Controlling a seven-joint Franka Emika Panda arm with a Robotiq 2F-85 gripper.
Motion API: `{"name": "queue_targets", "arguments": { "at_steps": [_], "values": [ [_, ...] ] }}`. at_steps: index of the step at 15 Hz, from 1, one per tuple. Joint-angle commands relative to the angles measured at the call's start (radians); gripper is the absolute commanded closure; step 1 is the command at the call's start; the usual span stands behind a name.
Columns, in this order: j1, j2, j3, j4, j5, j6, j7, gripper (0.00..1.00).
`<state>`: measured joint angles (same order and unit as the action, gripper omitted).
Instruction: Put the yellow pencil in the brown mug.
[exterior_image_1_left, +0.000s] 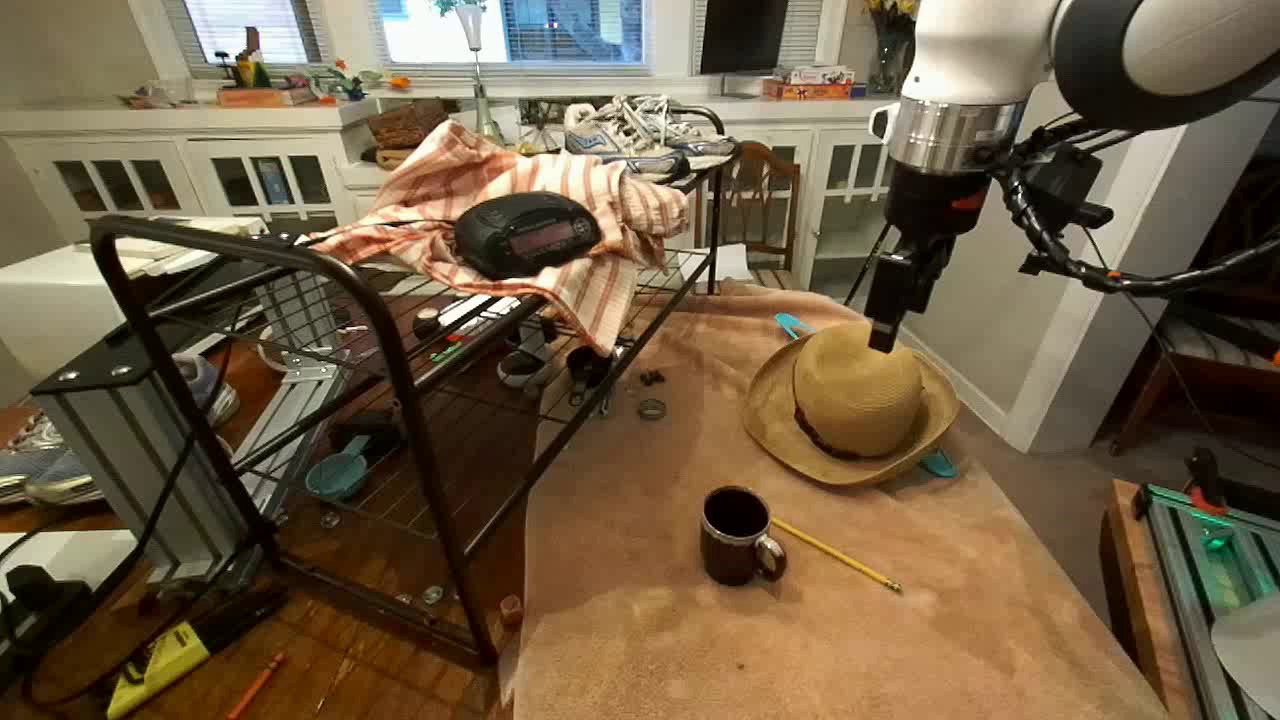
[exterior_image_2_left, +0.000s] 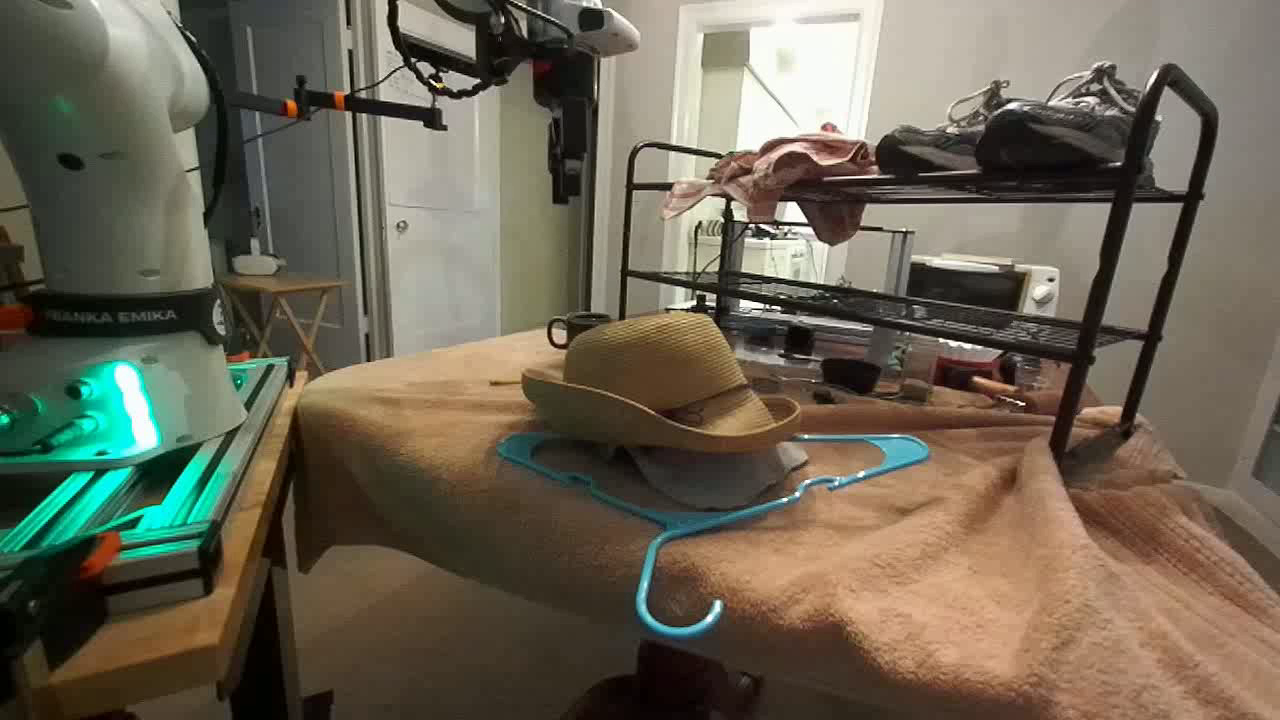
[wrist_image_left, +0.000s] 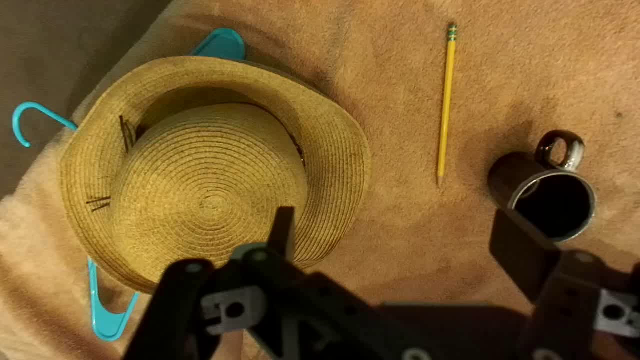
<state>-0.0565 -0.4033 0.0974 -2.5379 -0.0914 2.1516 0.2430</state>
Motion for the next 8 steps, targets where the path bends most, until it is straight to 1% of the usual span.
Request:
{"name": "queue_targets", "arguments": {
  "at_steps": [1,5,6,8],
  "values": [
    [0.010,0.000,-0.010,0.001,-0.004,-0.002,0.003,0.00],
    [0.010,0.000,-0.010,0.001,-0.004,-0.002,0.003,0.00],
    [0.022,-0.001,-0.014,-0.014,0.024,0.003,-0.003,0.00],
    [0.037,-0.024,-0.013,-0.070,0.028,0.065,-0.018,0.00]
  ]
}}
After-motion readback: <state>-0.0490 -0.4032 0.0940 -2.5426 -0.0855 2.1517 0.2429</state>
